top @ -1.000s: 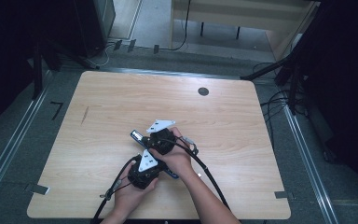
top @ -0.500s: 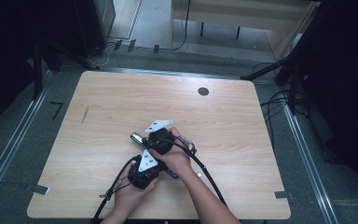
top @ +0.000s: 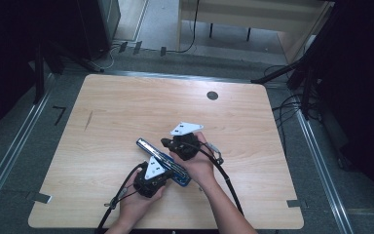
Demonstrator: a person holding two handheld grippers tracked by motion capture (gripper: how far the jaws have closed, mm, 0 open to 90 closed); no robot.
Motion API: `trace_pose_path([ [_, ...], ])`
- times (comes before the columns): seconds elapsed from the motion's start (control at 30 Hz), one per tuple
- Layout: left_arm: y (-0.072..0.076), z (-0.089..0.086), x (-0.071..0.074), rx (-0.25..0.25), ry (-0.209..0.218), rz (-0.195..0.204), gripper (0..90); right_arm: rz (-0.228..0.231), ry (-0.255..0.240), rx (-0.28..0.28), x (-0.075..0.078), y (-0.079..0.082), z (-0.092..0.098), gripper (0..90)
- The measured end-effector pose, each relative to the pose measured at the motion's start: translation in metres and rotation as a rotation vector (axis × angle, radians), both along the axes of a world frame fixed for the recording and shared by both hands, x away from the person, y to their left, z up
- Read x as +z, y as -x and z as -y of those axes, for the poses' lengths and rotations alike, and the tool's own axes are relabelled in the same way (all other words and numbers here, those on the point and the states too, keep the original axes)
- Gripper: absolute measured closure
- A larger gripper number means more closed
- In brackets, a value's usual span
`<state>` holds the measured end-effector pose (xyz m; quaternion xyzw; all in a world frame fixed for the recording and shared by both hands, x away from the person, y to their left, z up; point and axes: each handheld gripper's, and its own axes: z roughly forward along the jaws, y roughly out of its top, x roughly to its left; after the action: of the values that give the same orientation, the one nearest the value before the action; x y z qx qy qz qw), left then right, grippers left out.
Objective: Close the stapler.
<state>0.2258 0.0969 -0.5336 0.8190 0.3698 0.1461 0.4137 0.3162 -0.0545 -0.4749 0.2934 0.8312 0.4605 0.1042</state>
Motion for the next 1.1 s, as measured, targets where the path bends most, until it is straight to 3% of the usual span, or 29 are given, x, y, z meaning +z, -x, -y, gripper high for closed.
trace_pose_path([
  [0.3,0.0,0.0,0.0,0.001,-0.001,0.002,90.0,0.015,-0.044,-0.089,0.003,0.019,0.047,90.0],
  [0.67,0.0,0.0,0.0,-0.001,-0.006,0.0,90.0,-0.008,-0.031,-0.143,-0.016,0.058,0.09,90.0],
  [1.0,0.0,0.0,0.0,-0.001,-0.005,-0.001,90.0,-0.055,0.003,-0.131,-0.049,0.088,0.103,90.0],
  [1.1,0.0,0.0,0.0,0.001,-0.005,0.0,90.0,-0.051,0.009,-0.125,-0.049,0.091,0.101,90.0],
])
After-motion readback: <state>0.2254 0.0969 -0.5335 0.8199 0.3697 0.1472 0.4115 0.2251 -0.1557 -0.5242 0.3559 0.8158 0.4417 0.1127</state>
